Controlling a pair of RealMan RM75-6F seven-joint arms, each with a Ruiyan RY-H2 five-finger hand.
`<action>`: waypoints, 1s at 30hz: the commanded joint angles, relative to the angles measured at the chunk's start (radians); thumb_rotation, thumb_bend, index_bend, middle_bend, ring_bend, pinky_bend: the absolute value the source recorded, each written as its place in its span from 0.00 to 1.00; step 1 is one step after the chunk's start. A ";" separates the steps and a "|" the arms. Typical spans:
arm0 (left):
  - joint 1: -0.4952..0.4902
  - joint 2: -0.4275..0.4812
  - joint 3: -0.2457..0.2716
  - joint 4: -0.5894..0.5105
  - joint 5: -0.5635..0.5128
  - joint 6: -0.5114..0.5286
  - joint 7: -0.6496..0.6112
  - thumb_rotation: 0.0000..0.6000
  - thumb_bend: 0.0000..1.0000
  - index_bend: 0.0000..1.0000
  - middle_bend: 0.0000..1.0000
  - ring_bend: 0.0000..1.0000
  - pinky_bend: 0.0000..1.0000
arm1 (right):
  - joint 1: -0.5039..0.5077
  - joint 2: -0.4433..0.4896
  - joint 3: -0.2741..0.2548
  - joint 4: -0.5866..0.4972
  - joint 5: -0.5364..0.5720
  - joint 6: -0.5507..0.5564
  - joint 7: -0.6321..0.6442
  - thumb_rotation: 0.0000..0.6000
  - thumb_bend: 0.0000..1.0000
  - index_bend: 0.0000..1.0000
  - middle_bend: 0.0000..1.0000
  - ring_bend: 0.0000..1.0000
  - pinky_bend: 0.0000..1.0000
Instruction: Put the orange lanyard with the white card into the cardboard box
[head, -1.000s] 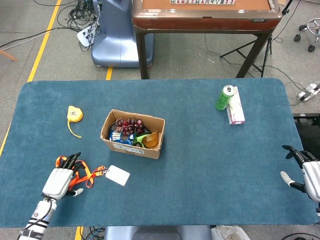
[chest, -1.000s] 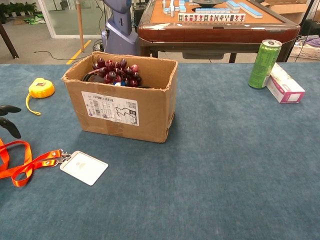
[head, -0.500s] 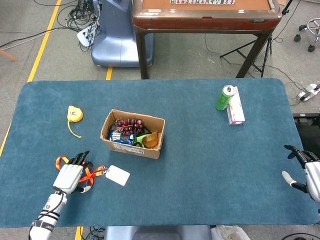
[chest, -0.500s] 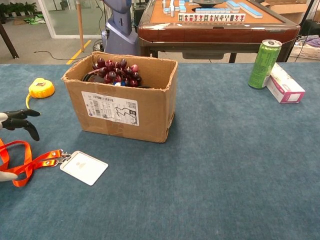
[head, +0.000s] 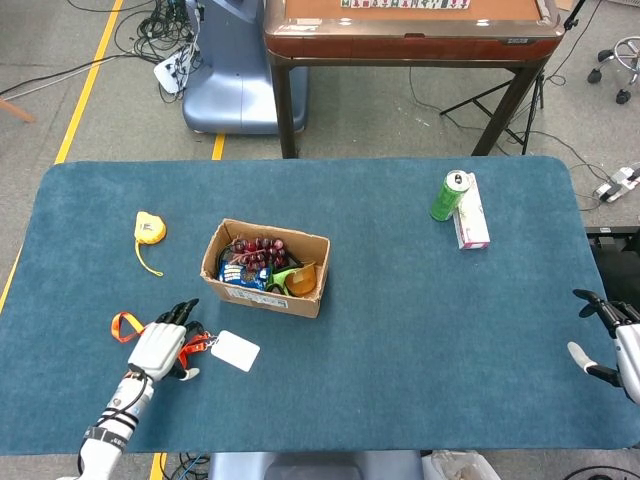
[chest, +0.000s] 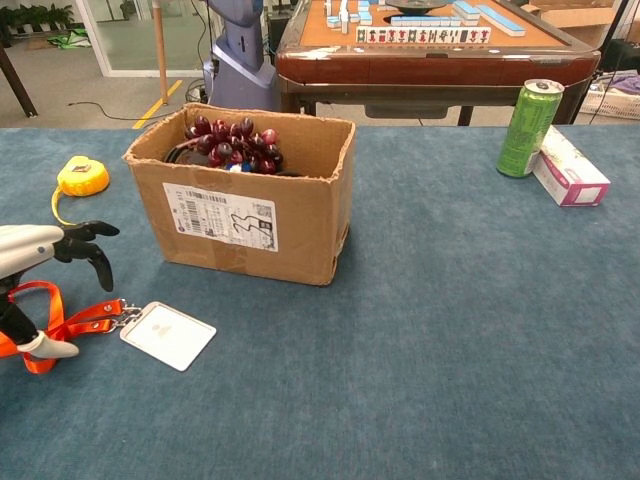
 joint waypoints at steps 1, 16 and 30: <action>-0.017 -0.010 -0.002 0.002 -0.012 -0.003 0.025 1.00 0.09 0.38 0.00 0.00 0.15 | 0.000 0.001 0.000 0.000 0.000 0.000 0.001 1.00 0.24 0.24 0.42 0.35 0.66; -0.080 -0.054 -0.011 0.041 -0.117 -0.014 0.096 1.00 0.09 0.38 0.00 0.00 0.15 | -0.002 0.004 0.004 0.003 0.003 0.000 0.013 1.00 0.24 0.24 0.42 0.35 0.66; -0.122 -0.052 0.009 0.064 -0.168 -0.023 0.136 1.00 0.12 0.38 0.00 0.00 0.14 | 0.000 0.002 0.005 0.003 0.004 -0.007 0.008 1.00 0.24 0.24 0.42 0.35 0.66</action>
